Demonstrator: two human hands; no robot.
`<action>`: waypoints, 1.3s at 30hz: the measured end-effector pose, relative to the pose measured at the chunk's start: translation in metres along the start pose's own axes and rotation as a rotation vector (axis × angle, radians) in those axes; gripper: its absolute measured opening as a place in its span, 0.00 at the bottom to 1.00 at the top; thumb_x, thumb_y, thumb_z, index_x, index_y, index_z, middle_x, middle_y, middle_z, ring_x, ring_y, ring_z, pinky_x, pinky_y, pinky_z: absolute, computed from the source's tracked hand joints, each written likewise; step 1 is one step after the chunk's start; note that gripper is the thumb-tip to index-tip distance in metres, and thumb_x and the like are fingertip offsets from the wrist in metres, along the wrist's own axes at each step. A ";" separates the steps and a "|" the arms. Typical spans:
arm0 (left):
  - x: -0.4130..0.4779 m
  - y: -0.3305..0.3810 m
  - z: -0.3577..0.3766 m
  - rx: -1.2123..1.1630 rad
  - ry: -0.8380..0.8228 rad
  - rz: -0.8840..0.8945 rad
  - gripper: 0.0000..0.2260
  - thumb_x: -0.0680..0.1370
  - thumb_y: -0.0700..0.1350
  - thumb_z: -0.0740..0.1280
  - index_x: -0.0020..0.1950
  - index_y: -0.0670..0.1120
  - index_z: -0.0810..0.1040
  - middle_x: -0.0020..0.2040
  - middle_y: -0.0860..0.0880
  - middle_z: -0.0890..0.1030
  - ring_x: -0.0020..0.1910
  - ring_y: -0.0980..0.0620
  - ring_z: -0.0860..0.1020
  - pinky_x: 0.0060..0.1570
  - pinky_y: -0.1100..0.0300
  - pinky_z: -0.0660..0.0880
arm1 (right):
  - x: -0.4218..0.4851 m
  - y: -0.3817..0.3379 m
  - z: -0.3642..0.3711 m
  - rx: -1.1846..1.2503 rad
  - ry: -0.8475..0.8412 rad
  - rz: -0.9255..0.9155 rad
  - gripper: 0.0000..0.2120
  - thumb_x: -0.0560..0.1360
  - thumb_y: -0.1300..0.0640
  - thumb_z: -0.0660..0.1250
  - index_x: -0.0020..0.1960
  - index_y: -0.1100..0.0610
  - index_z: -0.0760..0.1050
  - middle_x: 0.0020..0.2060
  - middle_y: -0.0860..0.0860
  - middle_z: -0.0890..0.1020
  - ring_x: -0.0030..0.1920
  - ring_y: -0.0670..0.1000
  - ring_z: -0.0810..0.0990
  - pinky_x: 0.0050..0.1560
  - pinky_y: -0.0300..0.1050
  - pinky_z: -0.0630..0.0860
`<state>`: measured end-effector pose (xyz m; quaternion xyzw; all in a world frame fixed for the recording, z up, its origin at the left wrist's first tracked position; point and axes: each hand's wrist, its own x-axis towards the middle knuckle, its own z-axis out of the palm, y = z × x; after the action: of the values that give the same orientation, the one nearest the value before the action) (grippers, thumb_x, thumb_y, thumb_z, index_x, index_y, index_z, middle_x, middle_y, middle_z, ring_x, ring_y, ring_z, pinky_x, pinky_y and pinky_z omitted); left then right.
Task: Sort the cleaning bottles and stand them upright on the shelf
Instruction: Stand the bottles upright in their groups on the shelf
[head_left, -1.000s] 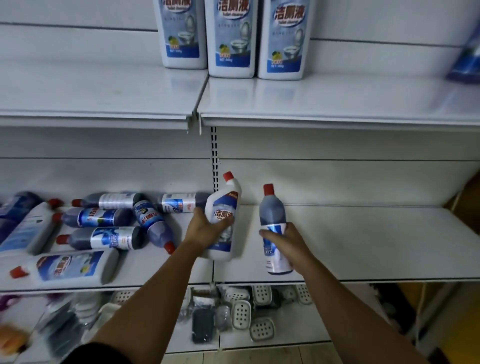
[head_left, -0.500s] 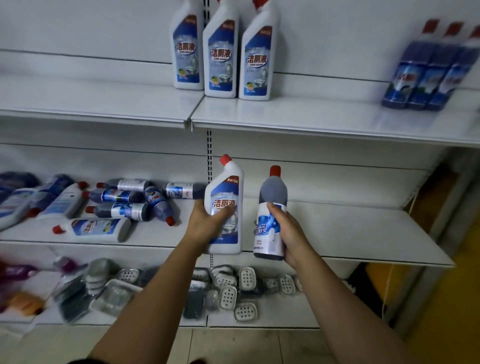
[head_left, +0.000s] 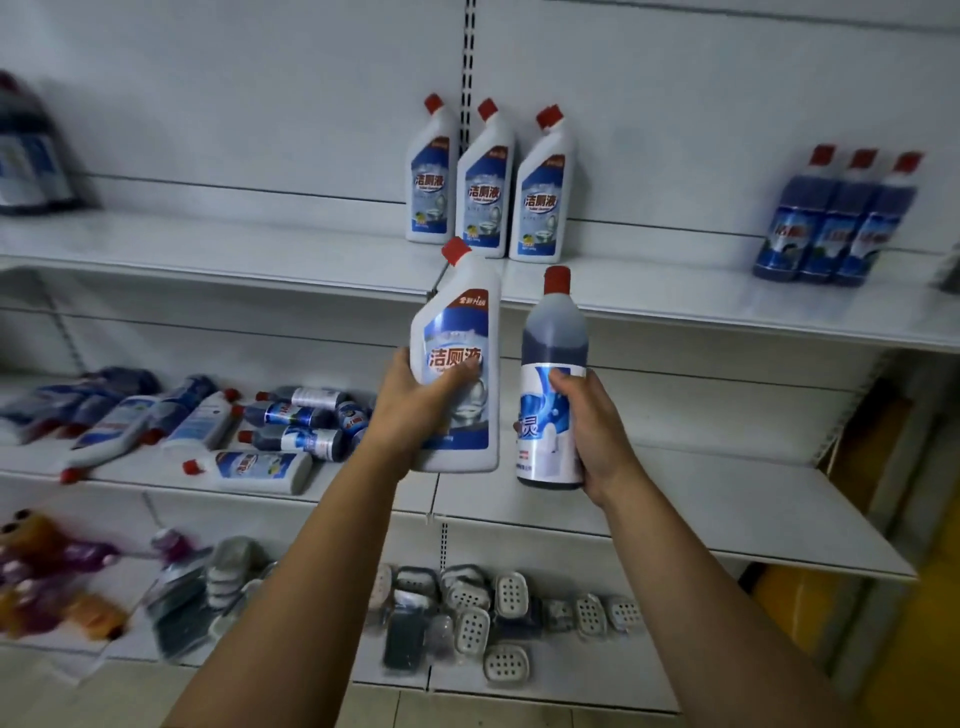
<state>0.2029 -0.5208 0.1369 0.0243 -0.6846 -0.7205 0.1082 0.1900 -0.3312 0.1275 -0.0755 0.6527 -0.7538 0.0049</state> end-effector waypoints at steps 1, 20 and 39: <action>-0.001 0.009 -0.004 -0.003 -0.004 0.023 0.25 0.71 0.52 0.75 0.64 0.47 0.70 0.52 0.44 0.83 0.42 0.49 0.86 0.35 0.58 0.81 | 0.000 -0.008 0.006 -0.009 0.005 -0.037 0.13 0.76 0.49 0.67 0.58 0.51 0.71 0.46 0.55 0.83 0.41 0.53 0.84 0.42 0.49 0.81; 0.069 0.101 -0.125 0.018 0.050 0.347 0.23 0.71 0.53 0.75 0.62 0.50 0.73 0.52 0.49 0.84 0.47 0.50 0.85 0.46 0.49 0.83 | 0.054 -0.064 0.144 -0.032 0.159 -0.324 0.14 0.75 0.56 0.70 0.58 0.48 0.71 0.48 0.51 0.82 0.45 0.51 0.84 0.44 0.47 0.81; 0.265 0.098 -0.081 0.136 -0.190 0.288 0.28 0.69 0.50 0.77 0.66 0.53 0.70 0.57 0.50 0.82 0.54 0.47 0.82 0.53 0.45 0.81 | 0.185 -0.074 0.105 -0.091 0.270 -0.424 0.19 0.73 0.56 0.73 0.58 0.44 0.69 0.51 0.46 0.81 0.47 0.45 0.83 0.42 0.38 0.79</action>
<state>-0.0289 -0.6547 0.2588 -0.1346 -0.7352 -0.6487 0.1432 0.0261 -0.4436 0.2346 -0.1095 0.6502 -0.7112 -0.2438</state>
